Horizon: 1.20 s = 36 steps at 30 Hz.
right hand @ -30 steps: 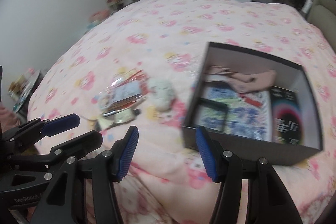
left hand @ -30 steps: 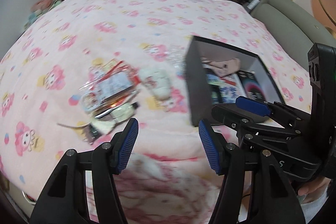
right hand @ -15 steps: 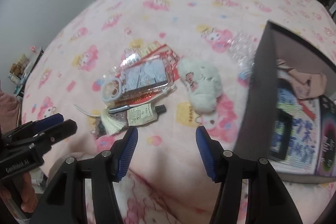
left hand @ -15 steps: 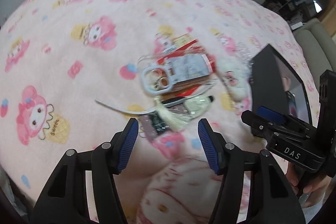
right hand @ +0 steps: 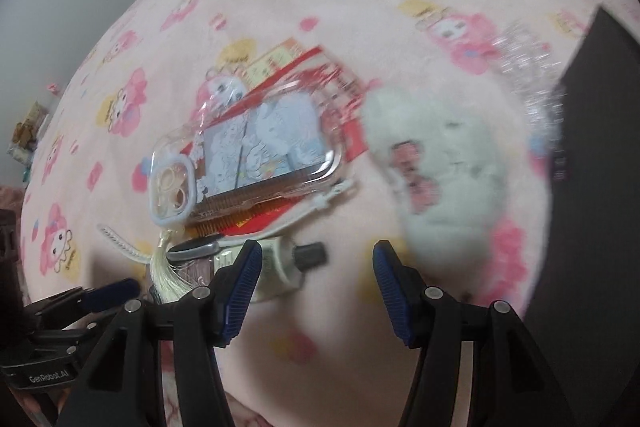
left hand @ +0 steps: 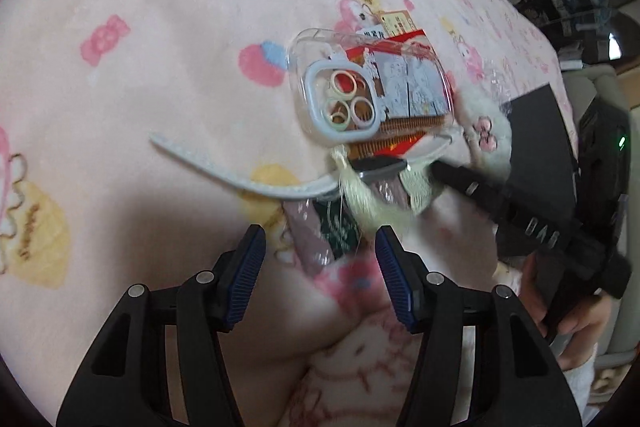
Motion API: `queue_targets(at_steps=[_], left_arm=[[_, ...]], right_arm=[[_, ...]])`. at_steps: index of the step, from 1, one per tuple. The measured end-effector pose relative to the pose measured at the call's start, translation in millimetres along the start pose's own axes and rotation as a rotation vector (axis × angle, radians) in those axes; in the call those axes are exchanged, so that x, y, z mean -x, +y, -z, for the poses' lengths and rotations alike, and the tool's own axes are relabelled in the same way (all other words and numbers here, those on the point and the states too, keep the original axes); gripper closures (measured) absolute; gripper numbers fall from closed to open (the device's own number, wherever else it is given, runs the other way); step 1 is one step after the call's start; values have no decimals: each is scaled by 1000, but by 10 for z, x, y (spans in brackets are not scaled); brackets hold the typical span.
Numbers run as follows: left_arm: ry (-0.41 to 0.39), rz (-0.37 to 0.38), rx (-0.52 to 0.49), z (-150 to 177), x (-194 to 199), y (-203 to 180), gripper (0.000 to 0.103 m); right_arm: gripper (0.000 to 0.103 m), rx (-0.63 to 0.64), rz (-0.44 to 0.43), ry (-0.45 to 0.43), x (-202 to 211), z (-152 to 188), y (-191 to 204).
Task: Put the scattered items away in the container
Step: 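Move the right gripper over the brown-and-cream tube packet beside the watch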
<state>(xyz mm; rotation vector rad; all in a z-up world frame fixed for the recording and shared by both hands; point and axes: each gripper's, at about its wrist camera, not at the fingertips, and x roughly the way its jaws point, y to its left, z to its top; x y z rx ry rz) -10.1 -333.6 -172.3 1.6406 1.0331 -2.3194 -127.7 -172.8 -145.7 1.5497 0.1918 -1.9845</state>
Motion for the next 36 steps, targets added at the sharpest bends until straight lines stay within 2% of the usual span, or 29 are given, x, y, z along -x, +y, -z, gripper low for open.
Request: queue_targets(at_steps=[3, 6, 10, 13, 17, 21, 23, 25, 27, 31, 33, 34, 36], left_arm=[[10, 47, 16, -45, -32, 11, 52], [1, 64, -10, -15, 55, -46, 51], [-10, 103, -33, 60, 230, -71, 51], [17, 105, -42, 77, 196, -53, 48], [46, 37, -32, 35, -8, 9, 48], [39, 54, -24, -74, -70, 26, 47], [60, 70, -26, -98, -99, 2, 47], [86, 106, -22, -81, -117, -37, 44], [75, 108, -24, -44, -45, -74, 44], [48, 140, -23, 25, 146, -146, 44], [33, 150, -39, 64, 240, -238, 45], [32, 182, -46, 88, 293, -294, 45], [23, 201, -75, 129, 355, -441, 45]], right_arm=[[55, 21, -76, 32, -77, 37, 55], [60, 35, -72, 5, 43, 78, 77], [60, 56, -96, 1, 294, 208, 70], [60, 74, -94, 44, 372, 369, 85], [60, 56, -97, 58, 300, 378, 9], [60, 33, -118, 51, 212, 271, -39], [60, 35, -112, 49, 163, 228, -39], [60, 29, -113, 69, 93, 219, -50], [60, 23, -145, 87, 97, 248, -20], [62, 27, -150, 34, 323, 342, 3], [64, 7, -176, 11, 465, 374, -23], [70, 4, -193, -3, 550, 395, -25], [71, 4, -249, -30, 742, 440, -6]])
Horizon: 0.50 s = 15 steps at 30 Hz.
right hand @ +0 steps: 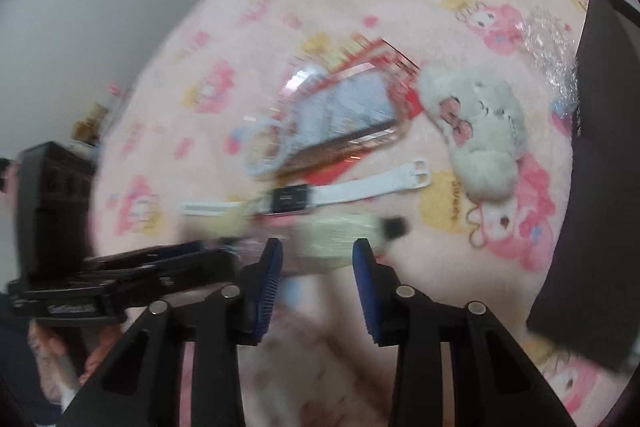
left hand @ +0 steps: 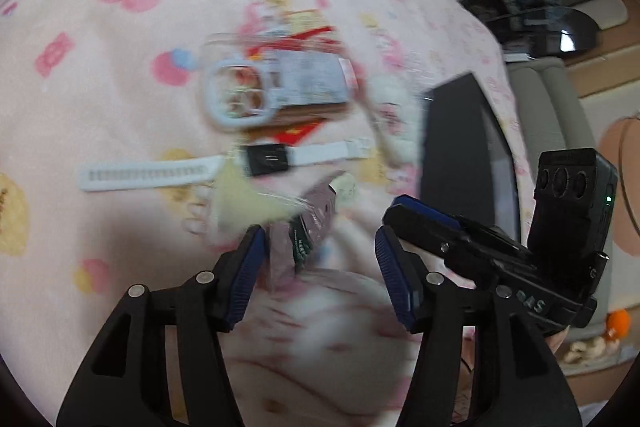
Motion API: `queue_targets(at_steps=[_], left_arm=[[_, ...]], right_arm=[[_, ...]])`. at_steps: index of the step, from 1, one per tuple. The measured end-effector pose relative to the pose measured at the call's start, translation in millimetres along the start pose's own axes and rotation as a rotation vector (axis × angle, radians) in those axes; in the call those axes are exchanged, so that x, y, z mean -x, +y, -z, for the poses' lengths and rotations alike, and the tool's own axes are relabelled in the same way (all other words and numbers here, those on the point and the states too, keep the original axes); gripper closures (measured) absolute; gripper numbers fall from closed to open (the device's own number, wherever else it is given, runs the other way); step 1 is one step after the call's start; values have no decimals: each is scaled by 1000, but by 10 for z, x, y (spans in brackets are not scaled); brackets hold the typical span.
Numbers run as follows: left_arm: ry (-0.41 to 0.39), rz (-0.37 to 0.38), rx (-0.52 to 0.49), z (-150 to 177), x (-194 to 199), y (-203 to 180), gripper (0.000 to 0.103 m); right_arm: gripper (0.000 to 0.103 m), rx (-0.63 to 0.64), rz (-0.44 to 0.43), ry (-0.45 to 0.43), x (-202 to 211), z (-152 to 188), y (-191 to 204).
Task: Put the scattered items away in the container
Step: 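Move the right gripper over the brown-and-cream tube packet beside the watch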
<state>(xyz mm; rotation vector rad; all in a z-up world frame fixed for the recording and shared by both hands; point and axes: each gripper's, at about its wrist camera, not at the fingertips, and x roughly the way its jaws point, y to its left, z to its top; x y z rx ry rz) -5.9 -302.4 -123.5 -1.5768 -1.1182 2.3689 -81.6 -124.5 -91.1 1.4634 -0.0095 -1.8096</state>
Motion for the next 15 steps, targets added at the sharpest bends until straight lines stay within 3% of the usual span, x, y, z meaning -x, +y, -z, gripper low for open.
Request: queue_targets(at_steps=[2, 6, 15], left_arm=[[-5, -30, -47, 7, -6, -160, 45], [-25, -192, -67, -58, 12, -212, 46], [10, -179, 55, 7, -7, 336, 45]], right_arm=[[71, 18, -9, -32, 142, 23, 94], [71, 33, 83, -53, 220, 36, 133], [70, -49, 150, 15, -116, -39, -230]])
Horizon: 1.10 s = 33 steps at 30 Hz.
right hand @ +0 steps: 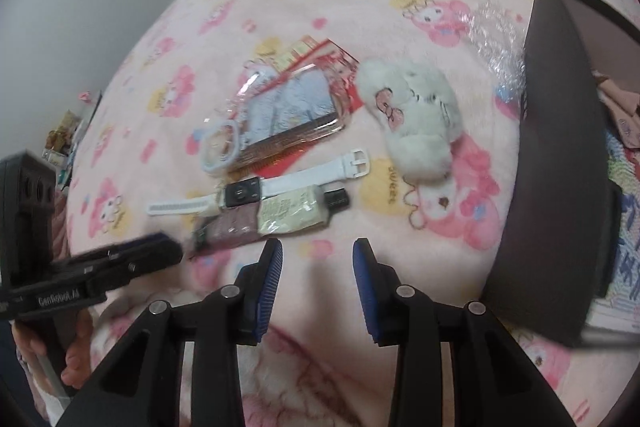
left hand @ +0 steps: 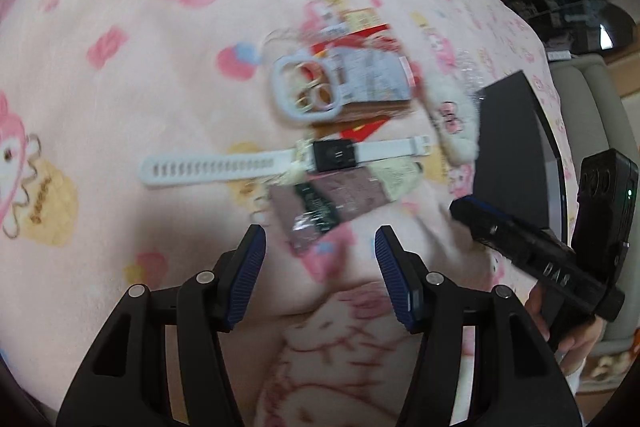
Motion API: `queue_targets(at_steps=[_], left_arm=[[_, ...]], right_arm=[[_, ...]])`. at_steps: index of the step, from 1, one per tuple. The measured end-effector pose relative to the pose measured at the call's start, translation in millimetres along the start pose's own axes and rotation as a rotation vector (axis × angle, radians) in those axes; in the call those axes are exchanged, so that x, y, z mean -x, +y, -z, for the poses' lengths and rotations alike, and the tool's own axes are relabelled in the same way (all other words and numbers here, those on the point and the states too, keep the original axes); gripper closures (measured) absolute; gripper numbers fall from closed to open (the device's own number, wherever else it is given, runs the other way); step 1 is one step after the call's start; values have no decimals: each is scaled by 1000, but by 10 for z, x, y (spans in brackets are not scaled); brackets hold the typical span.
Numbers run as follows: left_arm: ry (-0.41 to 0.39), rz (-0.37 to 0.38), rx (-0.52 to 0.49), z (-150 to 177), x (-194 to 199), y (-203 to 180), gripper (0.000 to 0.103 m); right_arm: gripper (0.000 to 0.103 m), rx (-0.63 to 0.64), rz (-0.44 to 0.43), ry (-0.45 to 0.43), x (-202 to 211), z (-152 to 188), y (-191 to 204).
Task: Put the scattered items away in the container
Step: 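Move the right gripper over the brown-and-cream tube packet beside the watch, then grasp the brown-and-cream tube packet with the right gripper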
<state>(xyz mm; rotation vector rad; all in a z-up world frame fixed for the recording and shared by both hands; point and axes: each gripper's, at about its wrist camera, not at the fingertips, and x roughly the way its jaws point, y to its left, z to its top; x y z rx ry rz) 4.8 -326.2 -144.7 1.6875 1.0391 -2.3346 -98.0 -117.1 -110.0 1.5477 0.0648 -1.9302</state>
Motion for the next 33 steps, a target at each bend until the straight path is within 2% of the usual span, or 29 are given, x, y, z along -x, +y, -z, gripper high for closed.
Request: queue_targets(at_steps=[4, 9, 11, 14, 19, 23, 28, 33], left_arm=[[25, 57, 37, -51, -120, 136, 46], [50, 115, 61, -157, -272, 158, 45], [63, 137, 66, -181, -330, 152, 45], [68, 135, 50, -172, -359, 87, 45], [37, 105, 40, -151, -221, 48, 45], [-2, 80, 31, -130, -30, 13, 45], [-28, 66, -3, -87, 139, -97, 45], [-33, 60, -50, -70, 196, -362, 45]], right_arm=[[63, -6, -13, 15, -168, -124, -2], [62, -29, -38, 72, -501, -251, -38], [58, -35, -51, 89, -616, -272, -50], [56, -33, -77, 97, -685, -276, -45], [61, -31, -96, 94, -605, -238, 9], [61, -22, -127, 66, -421, -176, 151], [61, 3, -104, 32, -201, -79, 302], [61, -25, -81, 4, 63, -23, 189]])
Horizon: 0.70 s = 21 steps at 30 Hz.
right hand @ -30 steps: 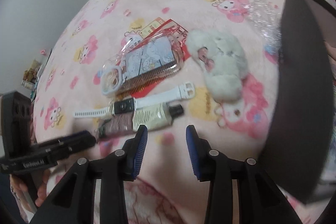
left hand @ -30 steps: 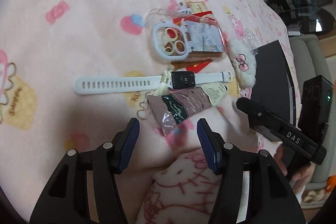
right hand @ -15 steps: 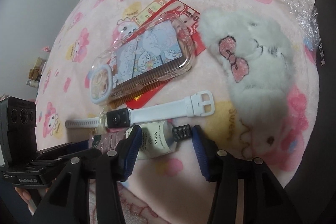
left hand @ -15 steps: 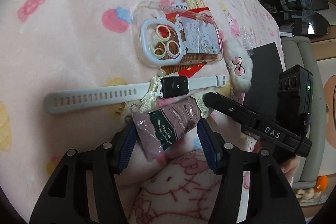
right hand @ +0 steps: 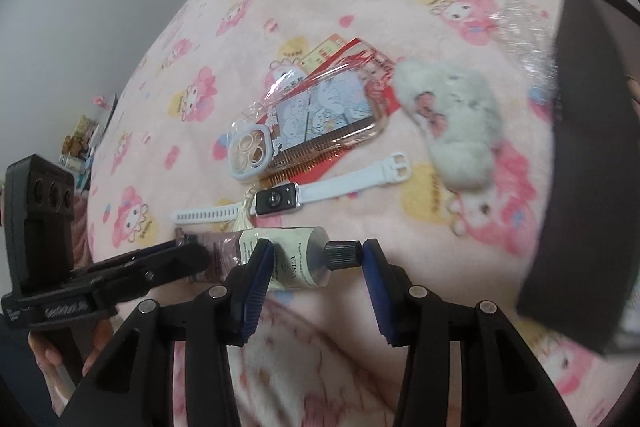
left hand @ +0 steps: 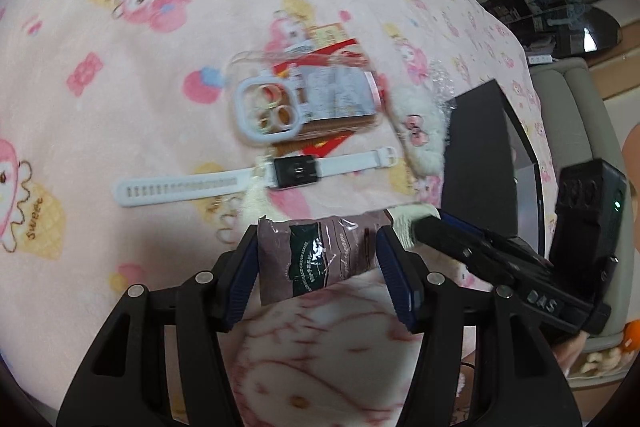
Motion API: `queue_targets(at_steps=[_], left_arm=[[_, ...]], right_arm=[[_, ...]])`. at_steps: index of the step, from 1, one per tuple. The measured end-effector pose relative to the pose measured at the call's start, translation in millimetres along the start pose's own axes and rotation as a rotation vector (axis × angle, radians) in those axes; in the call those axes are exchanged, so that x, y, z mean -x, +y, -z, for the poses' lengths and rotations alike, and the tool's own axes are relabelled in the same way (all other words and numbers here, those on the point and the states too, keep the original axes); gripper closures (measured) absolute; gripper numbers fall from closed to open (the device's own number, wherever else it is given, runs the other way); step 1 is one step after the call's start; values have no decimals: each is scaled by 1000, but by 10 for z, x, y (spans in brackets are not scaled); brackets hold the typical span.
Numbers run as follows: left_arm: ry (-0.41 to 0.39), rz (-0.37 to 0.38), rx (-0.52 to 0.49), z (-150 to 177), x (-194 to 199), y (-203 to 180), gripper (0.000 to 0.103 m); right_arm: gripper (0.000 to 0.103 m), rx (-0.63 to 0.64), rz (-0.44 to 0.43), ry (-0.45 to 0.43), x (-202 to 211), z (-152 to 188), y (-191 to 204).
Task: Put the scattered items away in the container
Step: 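Grasp the brown-and-cream tube packet with the right gripper, then lift the tube packet and carry it over the black box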
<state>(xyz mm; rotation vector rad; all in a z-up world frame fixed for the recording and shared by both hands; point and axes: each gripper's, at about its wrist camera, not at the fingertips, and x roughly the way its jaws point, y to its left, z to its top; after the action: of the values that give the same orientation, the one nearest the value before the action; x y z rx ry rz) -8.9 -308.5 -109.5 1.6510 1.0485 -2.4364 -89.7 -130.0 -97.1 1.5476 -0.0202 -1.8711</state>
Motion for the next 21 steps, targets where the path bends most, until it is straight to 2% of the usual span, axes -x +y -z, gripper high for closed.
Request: queue_targets(at_steps=[8, 13, 17, 21], left_arm=[[21, 29, -182, 250, 31, -974, 45], [99, 65, -301, 578, -291, -1674, 45], [180, 88, -342, 853, -747, -2018, 45], [240, 74, -343, 1023, -1170, -2120, 45]], right_arm=[[61, -81, 14, -138, 941, 399, -403], [61, -166, 76, -210, 1446, 813, -891], [61, -241, 136, -206, 1545, 1112, -1332], [61, -355, 134, -158, 1429, 1380, -1795]])
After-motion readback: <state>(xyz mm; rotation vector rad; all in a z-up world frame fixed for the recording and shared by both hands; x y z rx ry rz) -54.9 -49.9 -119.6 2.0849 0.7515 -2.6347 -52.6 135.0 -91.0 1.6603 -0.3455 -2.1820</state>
